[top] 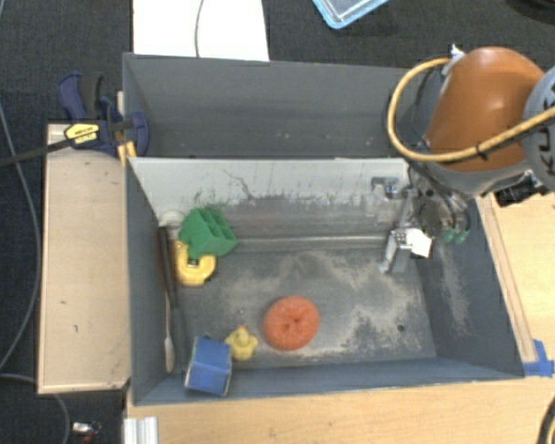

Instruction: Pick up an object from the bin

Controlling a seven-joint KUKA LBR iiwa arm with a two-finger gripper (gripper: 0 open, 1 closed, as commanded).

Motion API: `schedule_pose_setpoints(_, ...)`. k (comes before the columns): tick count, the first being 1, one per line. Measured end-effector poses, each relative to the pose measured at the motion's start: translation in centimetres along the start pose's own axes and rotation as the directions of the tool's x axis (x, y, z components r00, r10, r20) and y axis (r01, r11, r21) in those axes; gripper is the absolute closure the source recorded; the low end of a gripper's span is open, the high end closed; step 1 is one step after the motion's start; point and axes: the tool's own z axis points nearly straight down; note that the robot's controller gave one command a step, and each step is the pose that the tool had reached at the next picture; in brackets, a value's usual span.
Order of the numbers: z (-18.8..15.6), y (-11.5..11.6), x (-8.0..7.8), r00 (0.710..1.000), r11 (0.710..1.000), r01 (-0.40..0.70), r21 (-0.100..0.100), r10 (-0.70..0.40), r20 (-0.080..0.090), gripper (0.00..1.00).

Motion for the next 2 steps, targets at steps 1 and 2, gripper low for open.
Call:
schedule_pose_setpoints(1, -0.4, 0.0, -0.2, 1.0, 1.0, 0.001, 0.001, -0.001, 0.008, 0.0)
schedule_pose_setpoints(2, 3.2, 3.8, 3.8, 0.999, 0.999, 0.049, 0.001, -0.049, 0.01, 0.0)
